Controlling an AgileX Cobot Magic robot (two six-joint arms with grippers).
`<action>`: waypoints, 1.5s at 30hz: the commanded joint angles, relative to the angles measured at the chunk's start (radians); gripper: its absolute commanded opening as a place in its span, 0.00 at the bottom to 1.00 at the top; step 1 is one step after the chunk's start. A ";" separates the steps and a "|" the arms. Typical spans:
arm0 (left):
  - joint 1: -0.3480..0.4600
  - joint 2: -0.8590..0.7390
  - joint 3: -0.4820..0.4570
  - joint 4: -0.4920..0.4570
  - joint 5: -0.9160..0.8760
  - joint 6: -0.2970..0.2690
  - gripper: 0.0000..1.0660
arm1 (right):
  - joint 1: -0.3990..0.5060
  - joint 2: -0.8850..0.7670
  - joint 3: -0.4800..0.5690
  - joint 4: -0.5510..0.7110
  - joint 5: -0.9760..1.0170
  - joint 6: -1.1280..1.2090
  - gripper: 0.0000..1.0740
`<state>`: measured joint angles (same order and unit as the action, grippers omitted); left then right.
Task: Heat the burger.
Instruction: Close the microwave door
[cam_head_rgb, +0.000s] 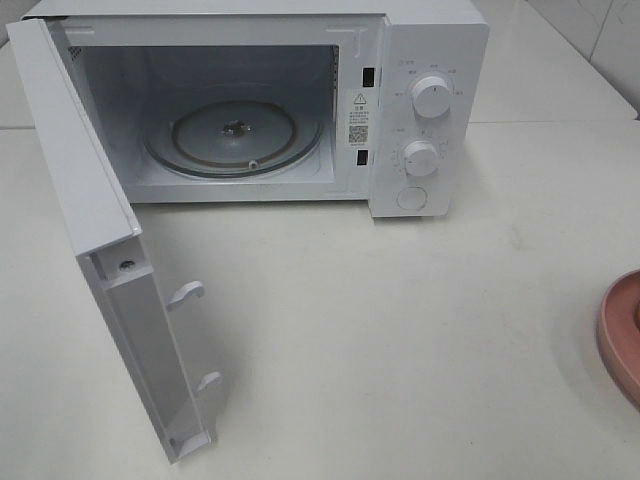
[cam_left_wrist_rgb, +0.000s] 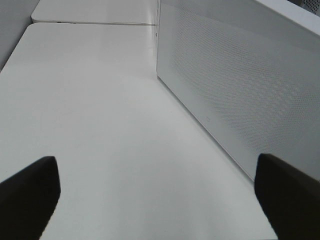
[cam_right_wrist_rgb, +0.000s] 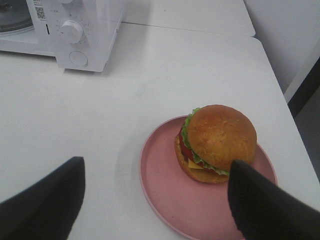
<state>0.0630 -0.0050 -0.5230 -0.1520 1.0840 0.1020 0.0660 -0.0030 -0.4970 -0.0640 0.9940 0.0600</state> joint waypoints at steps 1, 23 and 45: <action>-0.004 -0.017 0.003 0.000 -0.008 -0.007 0.92 | -0.005 -0.027 0.000 0.003 0.001 -0.010 0.71; -0.004 -0.017 0.003 0.000 -0.008 -0.007 0.92 | -0.005 -0.027 0.000 0.003 0.001 -0.010 0.71; -0.004 -0.005 -0.014 0.001 -0.029 -0.012 0.90 | -0.005 -0.027 0.000 0.003 0.001 -0.010 0.71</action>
<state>0.0630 -0.0030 -0.5300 -0.1520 1.0780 0.1000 0.0660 -0.0030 -0.4970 -0.0640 0.9940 0.0590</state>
